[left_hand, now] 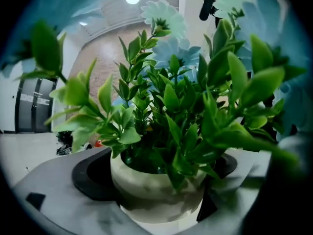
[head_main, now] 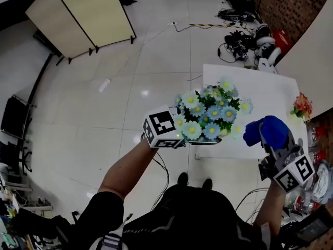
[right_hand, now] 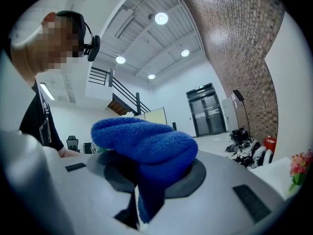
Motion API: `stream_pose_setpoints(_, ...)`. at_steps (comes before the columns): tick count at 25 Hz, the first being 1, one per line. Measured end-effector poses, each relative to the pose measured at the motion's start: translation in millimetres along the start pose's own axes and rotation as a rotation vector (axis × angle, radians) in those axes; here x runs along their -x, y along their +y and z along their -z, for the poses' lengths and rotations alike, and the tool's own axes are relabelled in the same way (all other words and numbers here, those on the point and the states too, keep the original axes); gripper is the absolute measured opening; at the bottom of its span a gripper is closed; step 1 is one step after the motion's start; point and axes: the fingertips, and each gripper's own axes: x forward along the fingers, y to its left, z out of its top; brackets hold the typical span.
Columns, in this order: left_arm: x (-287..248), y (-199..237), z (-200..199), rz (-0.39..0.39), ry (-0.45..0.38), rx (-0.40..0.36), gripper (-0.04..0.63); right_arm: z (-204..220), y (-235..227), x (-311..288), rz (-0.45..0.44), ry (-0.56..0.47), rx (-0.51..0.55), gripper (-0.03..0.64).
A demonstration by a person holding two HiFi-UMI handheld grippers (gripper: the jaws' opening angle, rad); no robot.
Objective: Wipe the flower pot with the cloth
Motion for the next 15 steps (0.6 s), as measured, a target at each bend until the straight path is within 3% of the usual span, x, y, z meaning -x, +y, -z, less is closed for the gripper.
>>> stream_pose_setpoints(7, -1.2, 12.1, -58.7, -0.048, 0.052, -0.047, 0.534, -51.9, 20.3, 4.1, -0.057, -0.088, 0.048, 0.089)
stream_pose_setpoints(15, -30.0, 20.2, -84.8, -0.058, 0.112, -0.023, 0.534, -64.6, 53.9, -6.1, -0.192, -0.127, 0.026, 0.089)
